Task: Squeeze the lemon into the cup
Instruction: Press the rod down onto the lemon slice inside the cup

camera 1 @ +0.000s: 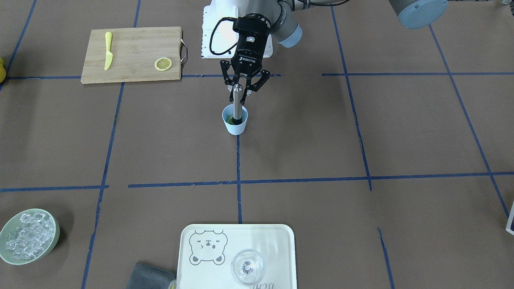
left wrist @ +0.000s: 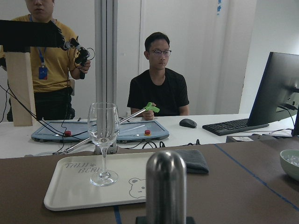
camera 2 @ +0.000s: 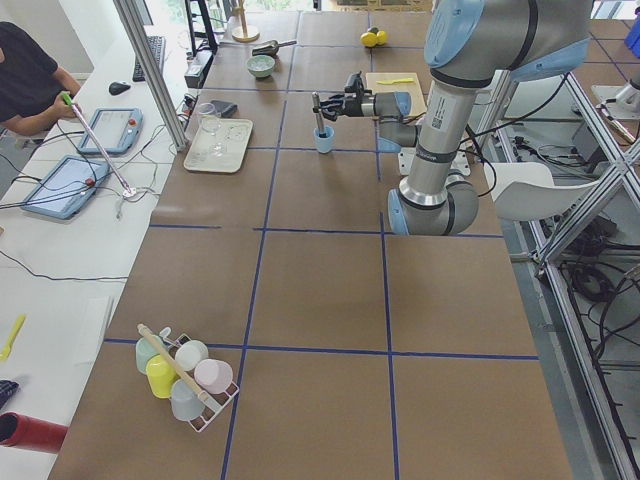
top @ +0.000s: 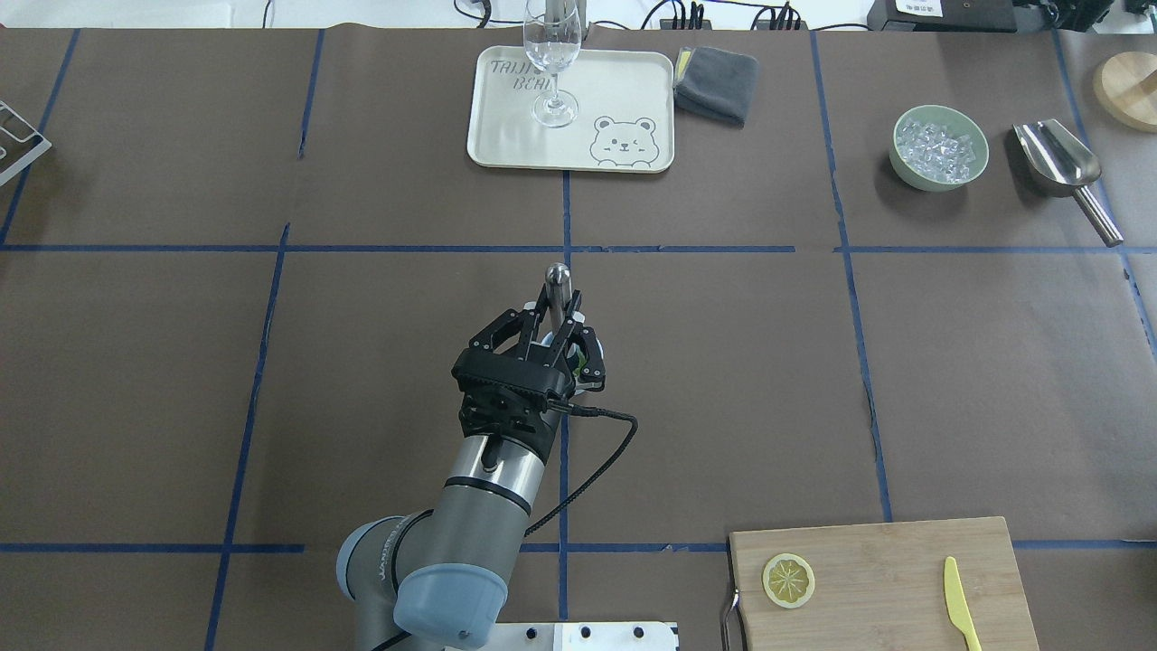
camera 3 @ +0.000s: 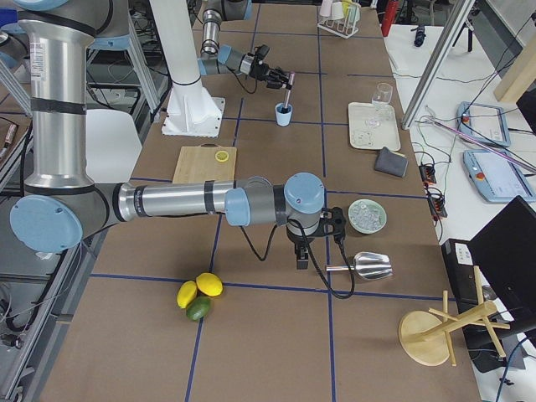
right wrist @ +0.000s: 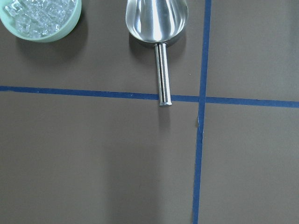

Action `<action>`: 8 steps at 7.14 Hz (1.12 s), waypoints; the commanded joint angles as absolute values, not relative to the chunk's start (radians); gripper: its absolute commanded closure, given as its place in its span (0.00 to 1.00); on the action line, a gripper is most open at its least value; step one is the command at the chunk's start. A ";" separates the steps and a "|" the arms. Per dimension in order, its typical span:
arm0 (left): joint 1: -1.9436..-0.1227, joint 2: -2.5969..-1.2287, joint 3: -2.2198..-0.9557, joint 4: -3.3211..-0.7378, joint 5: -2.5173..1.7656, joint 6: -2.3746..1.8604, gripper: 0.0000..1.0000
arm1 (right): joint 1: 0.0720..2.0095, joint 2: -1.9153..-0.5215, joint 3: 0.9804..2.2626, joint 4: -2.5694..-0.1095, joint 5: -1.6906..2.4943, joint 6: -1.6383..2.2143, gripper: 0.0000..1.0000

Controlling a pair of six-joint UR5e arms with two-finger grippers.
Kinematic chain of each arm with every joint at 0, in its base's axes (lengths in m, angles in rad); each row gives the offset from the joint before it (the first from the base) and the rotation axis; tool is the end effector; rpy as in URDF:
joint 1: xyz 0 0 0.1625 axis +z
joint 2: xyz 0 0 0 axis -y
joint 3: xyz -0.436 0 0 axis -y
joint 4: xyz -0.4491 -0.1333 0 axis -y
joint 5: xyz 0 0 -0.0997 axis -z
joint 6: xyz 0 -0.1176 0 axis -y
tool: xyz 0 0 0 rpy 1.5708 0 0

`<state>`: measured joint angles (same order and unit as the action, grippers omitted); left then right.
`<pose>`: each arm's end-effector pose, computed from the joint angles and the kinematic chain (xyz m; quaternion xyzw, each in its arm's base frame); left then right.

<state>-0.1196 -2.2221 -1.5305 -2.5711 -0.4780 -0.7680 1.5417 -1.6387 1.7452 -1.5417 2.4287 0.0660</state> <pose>0.6489 -0.3174 0.1498 0.5966 0.3917 -0.1549 0.6831 0.0290 -0.5272 0.6125 0.0418 -0.4174 -0.0114 0.9077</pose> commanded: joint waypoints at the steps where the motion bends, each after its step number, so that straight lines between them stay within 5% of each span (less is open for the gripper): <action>1: -0.118 -2.224 -1.508 -2.576 -0.479 -0.769 1.00 | 1.542 -1.638 1.747 -1.543 2.428 0.066 0.00; 5: -0.118 -2.227 -1.512 -2.576 -0.486 -0.759 1.00 | 1.542 -1.638 1.747 -1.542 2.428 0.066 0.00; 8: -0.120 -2.223 -1.629 -2.576 -0.521 -0.666 1.00 | 1.542 -1.643 1.763 -1.543 2.428 0.069 0.00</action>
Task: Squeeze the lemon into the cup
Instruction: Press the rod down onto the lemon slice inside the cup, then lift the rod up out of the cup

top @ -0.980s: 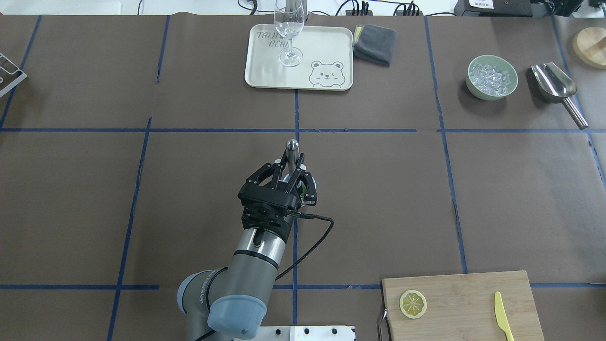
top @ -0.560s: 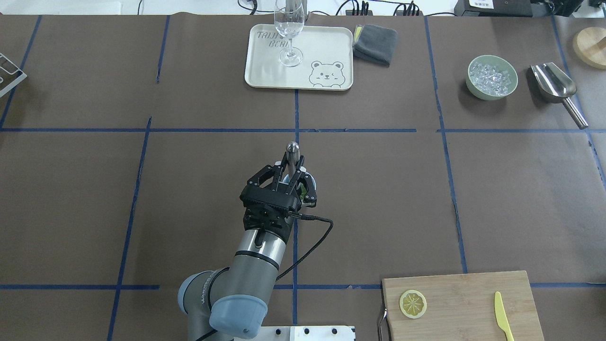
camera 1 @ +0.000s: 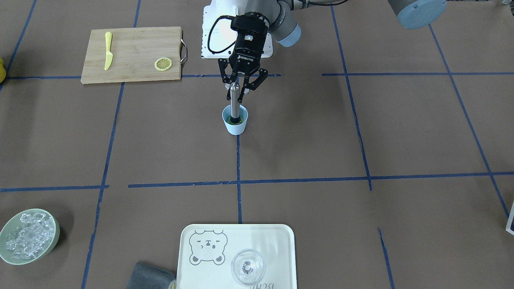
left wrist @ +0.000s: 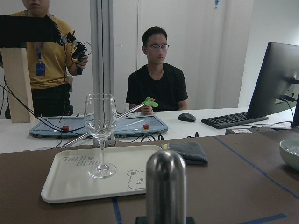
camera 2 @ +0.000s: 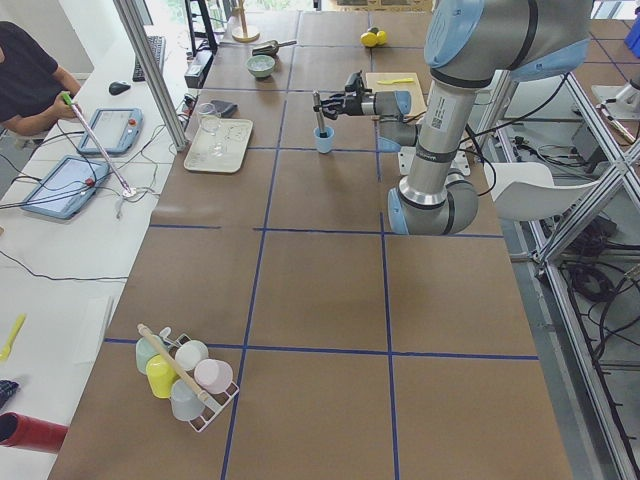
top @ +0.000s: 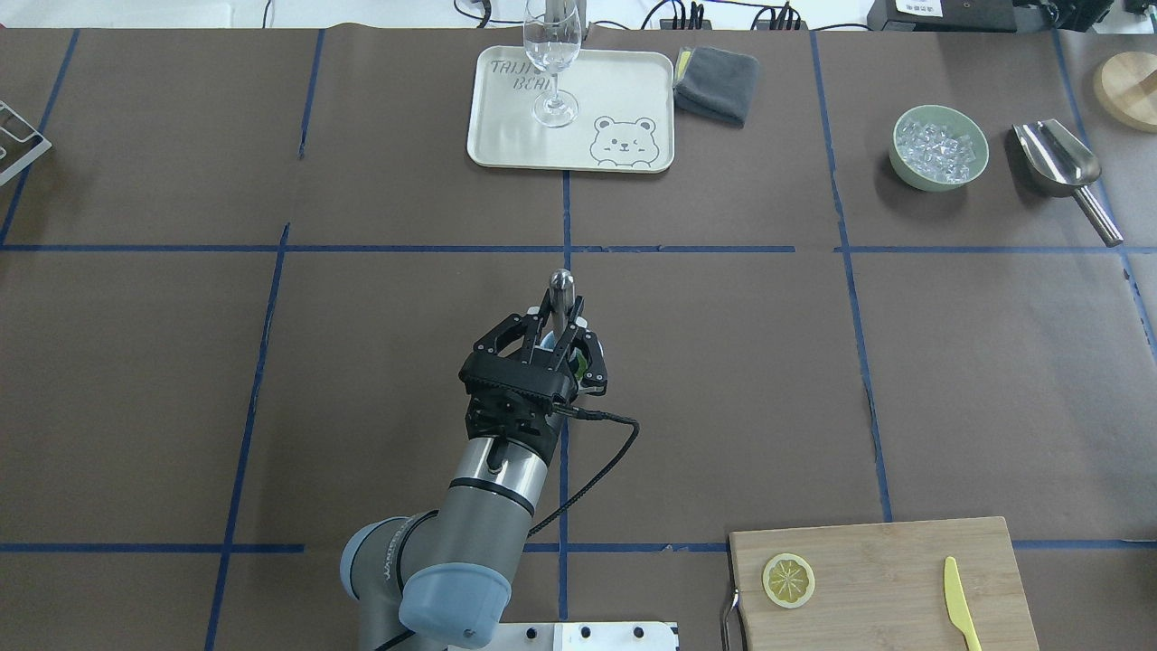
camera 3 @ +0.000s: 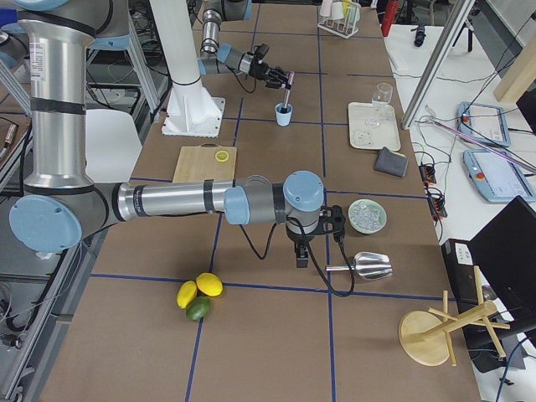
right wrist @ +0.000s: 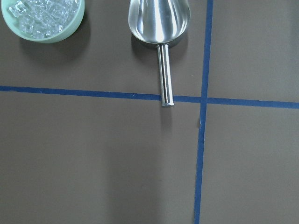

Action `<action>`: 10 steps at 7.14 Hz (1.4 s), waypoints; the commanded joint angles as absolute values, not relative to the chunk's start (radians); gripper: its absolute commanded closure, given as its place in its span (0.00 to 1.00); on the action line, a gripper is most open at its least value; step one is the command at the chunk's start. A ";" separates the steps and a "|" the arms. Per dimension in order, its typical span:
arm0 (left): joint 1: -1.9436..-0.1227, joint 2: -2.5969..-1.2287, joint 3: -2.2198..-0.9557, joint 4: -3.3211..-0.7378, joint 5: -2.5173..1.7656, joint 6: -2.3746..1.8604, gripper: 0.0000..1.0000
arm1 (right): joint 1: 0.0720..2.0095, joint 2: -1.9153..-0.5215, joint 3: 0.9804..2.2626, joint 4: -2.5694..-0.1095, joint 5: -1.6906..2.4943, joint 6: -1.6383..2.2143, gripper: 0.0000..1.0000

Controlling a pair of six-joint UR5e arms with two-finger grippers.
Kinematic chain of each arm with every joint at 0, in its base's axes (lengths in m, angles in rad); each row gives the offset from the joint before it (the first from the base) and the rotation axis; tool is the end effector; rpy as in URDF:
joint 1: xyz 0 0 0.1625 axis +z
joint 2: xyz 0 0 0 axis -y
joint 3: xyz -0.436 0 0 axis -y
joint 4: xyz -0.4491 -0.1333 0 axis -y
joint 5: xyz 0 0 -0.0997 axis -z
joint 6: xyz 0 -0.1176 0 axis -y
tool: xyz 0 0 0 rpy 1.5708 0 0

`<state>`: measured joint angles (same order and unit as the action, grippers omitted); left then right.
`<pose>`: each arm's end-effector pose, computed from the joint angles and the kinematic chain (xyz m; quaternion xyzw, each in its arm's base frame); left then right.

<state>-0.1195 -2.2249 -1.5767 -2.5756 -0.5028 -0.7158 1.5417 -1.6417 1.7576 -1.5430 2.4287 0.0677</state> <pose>0.6342 -0.3142 0.1286 0.6008 0.4021 -0.1430 0.6760 0.0290 -0.5260 0.6073 0.0451 -0.4175 -0.0123 0.9075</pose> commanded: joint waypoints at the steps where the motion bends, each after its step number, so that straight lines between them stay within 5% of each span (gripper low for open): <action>1: -0.120 -2.221 -1.662 -2.576 -0.522 -0.632 1.00 | 1.542 -1.643 1.763 -1.543 2.428 0.069 0.00; 6: -0.193 -2.169 -1.877 -2.624 -0.657 -0.386 1.00 | 1.542 -1.643 1.763 -1.543 2.428 0.069 0.00; 8: -0.328 -1.995 -1.879 -2.892 -0.950 -0.356 1.00 | 1.542 -1.640 1.761 -1.543 2.428 0.069 0.00; 10: -0.435 -1.897 -1.929 -2.895 -1.174 -0.359 1.00 | 1.542 -1.637 1.761 -1.543 2.428 0.069 0.00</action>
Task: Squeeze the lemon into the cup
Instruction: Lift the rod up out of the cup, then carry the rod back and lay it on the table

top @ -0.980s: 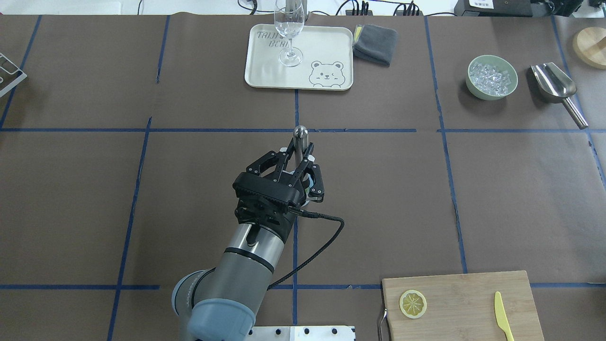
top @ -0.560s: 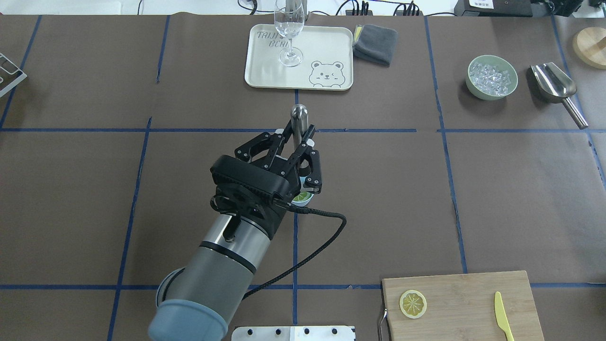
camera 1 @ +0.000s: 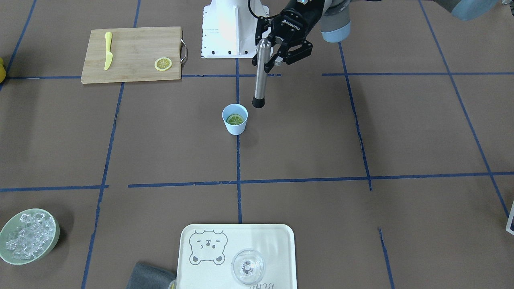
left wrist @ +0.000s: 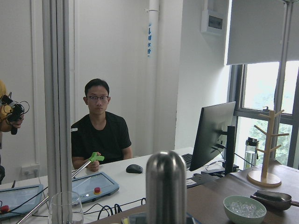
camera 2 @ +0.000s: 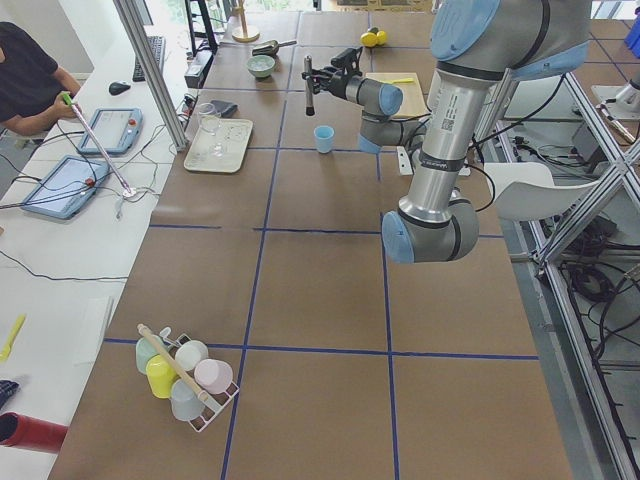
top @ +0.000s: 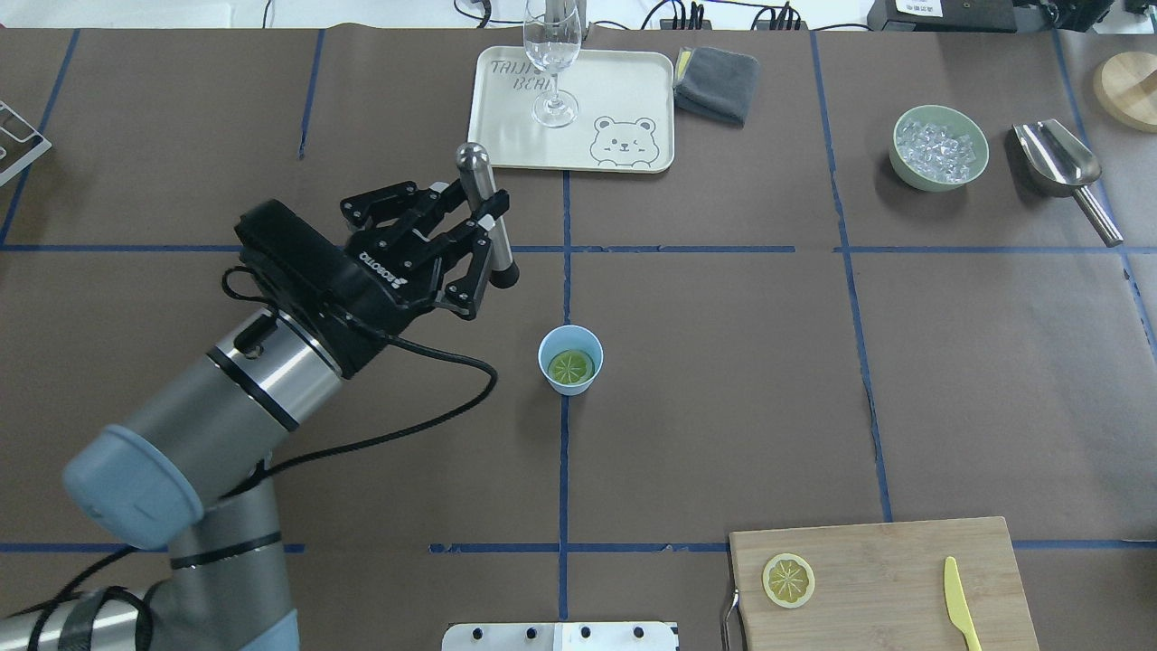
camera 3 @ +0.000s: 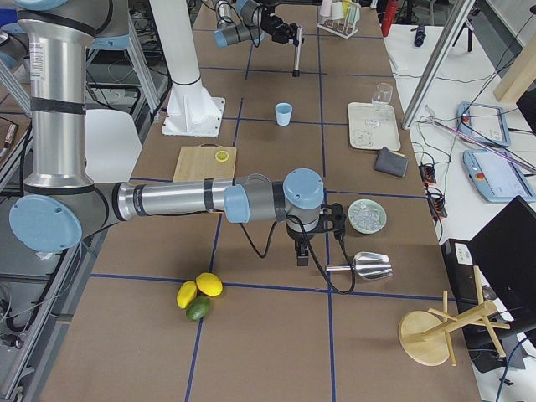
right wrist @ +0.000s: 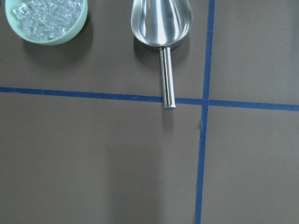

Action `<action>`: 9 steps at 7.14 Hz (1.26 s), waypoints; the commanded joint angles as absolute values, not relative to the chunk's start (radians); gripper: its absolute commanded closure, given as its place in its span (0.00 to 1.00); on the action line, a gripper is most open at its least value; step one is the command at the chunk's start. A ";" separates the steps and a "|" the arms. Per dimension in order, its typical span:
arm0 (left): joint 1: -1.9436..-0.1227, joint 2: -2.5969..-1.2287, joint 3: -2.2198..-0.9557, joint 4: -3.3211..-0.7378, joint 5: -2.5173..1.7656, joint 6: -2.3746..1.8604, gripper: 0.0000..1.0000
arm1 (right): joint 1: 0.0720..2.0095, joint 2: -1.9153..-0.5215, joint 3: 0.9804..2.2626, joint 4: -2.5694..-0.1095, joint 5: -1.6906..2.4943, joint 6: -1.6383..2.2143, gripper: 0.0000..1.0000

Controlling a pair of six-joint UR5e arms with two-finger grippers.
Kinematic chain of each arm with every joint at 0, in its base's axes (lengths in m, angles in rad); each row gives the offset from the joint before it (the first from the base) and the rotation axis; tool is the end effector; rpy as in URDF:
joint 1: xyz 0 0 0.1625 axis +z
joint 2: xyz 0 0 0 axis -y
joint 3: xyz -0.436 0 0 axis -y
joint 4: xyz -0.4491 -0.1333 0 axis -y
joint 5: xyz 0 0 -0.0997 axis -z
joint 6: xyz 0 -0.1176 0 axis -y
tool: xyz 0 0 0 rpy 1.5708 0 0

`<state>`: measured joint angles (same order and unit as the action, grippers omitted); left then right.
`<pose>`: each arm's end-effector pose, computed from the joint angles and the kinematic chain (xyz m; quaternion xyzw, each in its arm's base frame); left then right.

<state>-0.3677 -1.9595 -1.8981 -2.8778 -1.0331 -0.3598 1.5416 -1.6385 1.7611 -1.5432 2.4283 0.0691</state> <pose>0.4449 -0.3788 0.1374 0.6794 0.4755 0.0039 0.5589 0.0290 -0.5274 0.6037 0.0478 -0.4174 -0.0131 0.9074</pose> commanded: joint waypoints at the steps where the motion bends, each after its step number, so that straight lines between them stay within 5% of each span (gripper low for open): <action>1: -0.446 -1.838 -1.969 -2.889 -1.208 -0.374 1.00 | 1.542 -1.637 1.763 -1.543 2.428 0.069 0.00; 4: -0.452 -1.709 -2.089 -2.716 -1.213 -0.449 1.00 | 1.542 -1.641 1.763 -1.543 2.428 0.069 0.00; 9: -0.607 -1.736 -2.220 -2.168 -1.560 -0.640 1.00 | 1.542 -1.643 1.764 -1.543 2.428 0.069 0.00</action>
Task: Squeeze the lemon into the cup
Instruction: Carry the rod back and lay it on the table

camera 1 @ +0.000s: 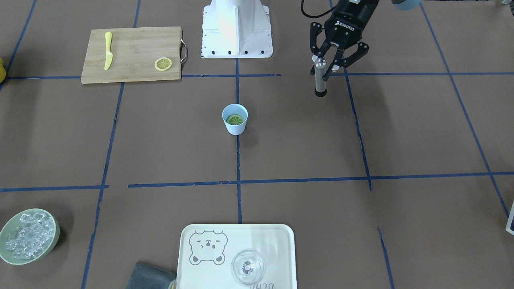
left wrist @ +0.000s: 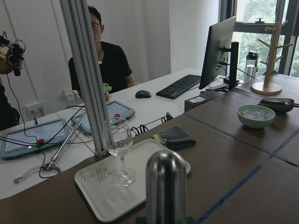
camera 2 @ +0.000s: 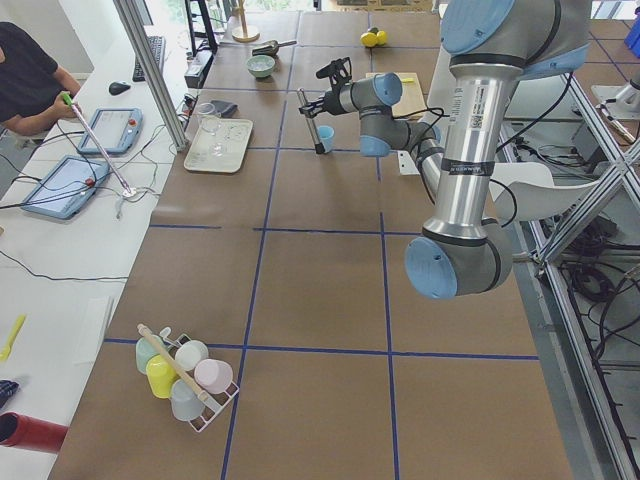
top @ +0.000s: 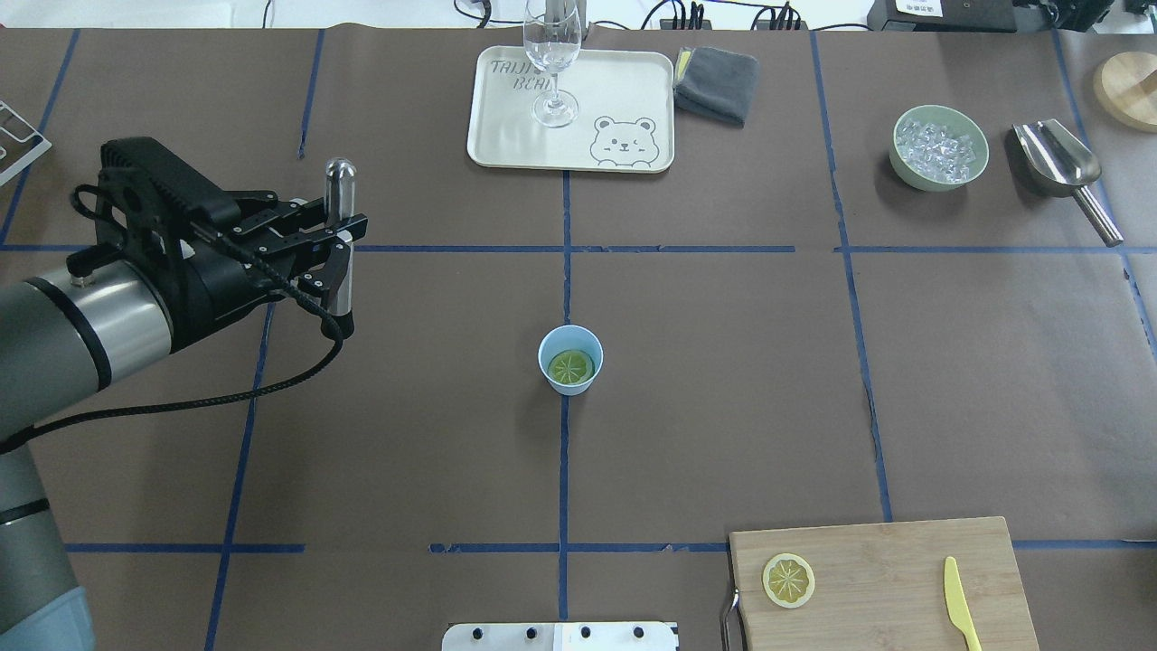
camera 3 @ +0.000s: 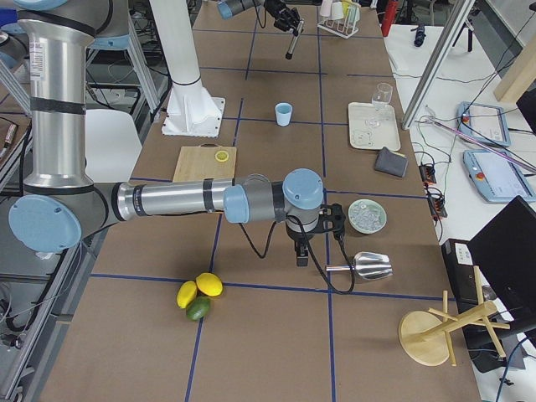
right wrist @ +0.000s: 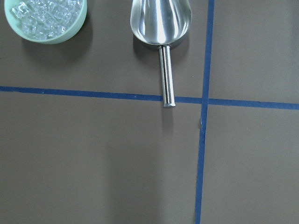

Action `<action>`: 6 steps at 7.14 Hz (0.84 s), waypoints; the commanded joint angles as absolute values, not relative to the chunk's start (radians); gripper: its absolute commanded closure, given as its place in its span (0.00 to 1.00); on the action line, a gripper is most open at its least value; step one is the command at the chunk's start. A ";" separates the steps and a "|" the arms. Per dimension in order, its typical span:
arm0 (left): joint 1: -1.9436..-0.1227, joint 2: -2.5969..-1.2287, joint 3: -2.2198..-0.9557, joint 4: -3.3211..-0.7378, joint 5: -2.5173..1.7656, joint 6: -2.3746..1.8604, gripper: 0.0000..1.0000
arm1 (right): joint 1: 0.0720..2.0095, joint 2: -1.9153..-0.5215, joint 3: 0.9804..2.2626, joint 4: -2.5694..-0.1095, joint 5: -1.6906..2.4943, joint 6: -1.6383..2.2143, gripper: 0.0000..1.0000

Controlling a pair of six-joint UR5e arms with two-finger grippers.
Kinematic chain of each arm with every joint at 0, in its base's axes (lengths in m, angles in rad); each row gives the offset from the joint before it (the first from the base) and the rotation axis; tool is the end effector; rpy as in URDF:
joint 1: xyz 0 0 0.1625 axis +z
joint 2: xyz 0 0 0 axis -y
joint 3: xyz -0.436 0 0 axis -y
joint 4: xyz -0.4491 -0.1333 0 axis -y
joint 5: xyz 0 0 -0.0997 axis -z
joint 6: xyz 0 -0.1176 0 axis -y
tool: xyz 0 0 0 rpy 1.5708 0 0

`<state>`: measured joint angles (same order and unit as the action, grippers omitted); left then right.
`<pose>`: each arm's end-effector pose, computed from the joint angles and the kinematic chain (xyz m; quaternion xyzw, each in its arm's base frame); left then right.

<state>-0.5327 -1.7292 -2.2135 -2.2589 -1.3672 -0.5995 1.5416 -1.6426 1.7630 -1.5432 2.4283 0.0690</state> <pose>0.3546 -0.3914 0.1805 0.5151 0.4413 0.0919 0.7290 0.0290 -0.5256 0.6048 0.0468 -0.4174 -0.0127 0.9074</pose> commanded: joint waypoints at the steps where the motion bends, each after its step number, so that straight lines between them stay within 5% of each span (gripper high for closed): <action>1: -0.676 -1.747 -2.212 -2.061 -1.710 -0.640 1.00 | 1.543 -1.643 1.773 -1.543 2.427 0.069 0.00; 4: -0.773 -1.784 -2.200 -1.782 -1.843 -0.641 1.00 | 1.543 -1.647 1.784 -1.543 2.427 0.069 0.00; 6: -0.943 -1.779 -2.084 -1.695 -2.016 -0.643 1.00 | 1.543 -1.647 1.790 -1.543 2.425 0.069 0.00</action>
<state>-0.8449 -1.7816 -2.1576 -1.7402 -1.9155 -0.6420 1.5432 -1.6473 1.7866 -1.5432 2.4264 0.0690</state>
